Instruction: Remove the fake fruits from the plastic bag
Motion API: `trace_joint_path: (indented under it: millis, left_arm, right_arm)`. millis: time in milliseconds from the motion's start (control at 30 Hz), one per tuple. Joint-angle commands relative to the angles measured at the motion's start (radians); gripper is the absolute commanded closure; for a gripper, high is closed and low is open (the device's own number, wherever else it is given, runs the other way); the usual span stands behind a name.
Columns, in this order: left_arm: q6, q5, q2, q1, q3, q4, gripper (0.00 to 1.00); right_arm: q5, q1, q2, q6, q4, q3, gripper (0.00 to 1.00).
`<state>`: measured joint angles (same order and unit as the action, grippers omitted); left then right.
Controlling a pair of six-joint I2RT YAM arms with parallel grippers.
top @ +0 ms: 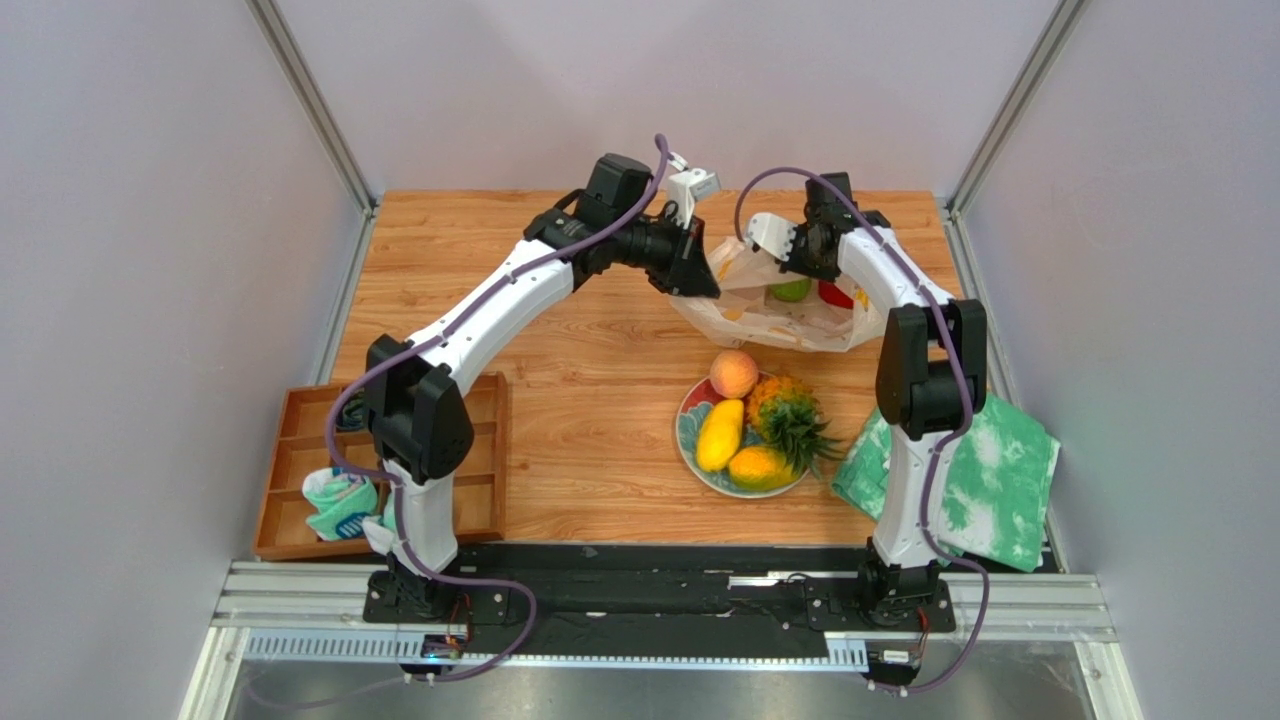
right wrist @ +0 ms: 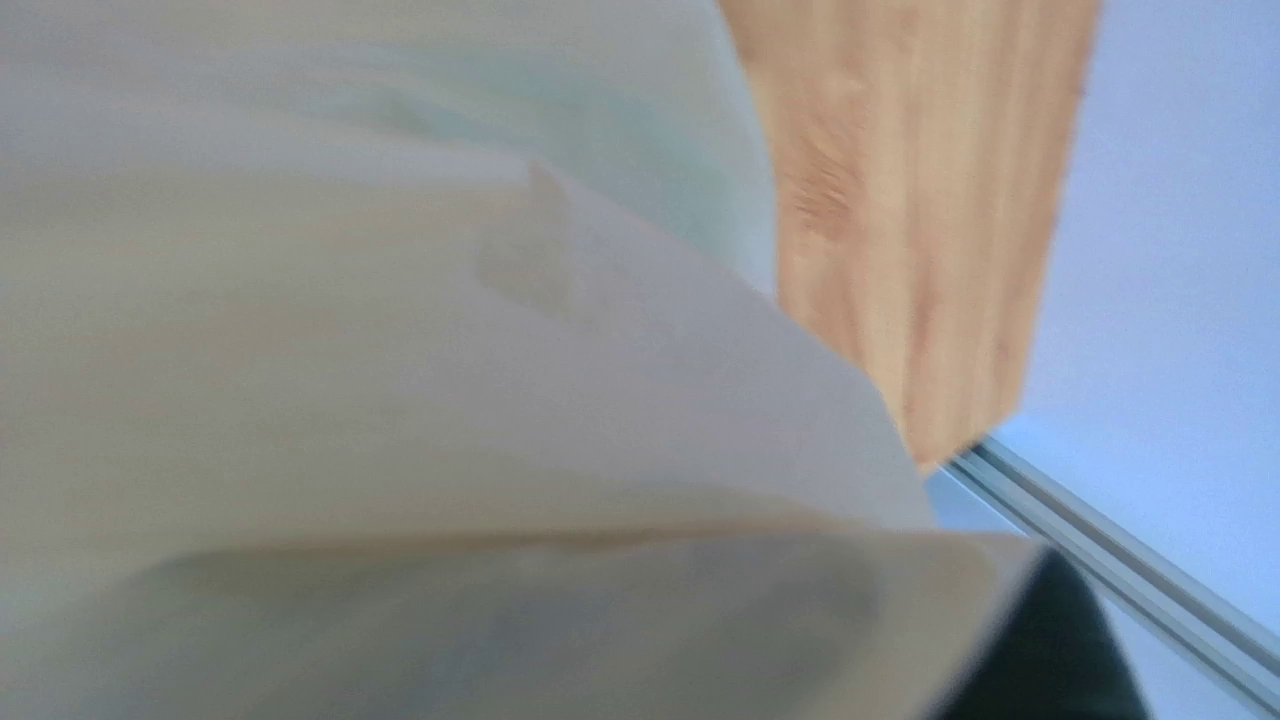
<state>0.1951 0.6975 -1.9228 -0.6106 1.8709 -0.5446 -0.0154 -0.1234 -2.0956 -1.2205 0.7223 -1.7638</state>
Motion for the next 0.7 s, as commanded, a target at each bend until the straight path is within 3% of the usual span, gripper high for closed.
trace_joint_path:
  millis: [0, 133, 233, 467, 667]
  left_arm:
    - [-0.017, 0.013, 0.056, -0.011, 0.002, 0.034, 1.00]
    - [-0.026, 0.008, 0.053, -0.018, 0.005, 0.035, 1.00]
    - [-0.028, 0.010, 0.048, -0.021, 0.008, 0.034, 1.00]
    - [-0.033, 0.016, 0.039, -0.023, 0.011, 0.032, 1.00]
    - [-0.040, 0.056, 0.038, -0.029, -0.006, 0.041, 1.00]
  right_arm:
    - [0.202, 0.021, 0.025, 0.018, -0.303, 0.052, 0.94]
    - [0.308, 0.056, -0.007, 0.123, -0.440, 0.009, 1.00]
    - [0.305, 0.067, -0.026, 0.255, -0.292, -0.101, 0.94]
    - [-0.036, 0.019, 0.186, 0.597, -0.040, 0.006, 0.69]
    - [-0.175, 0.016, 0.152, 0.792, 0.106, 0.035, 0.68]
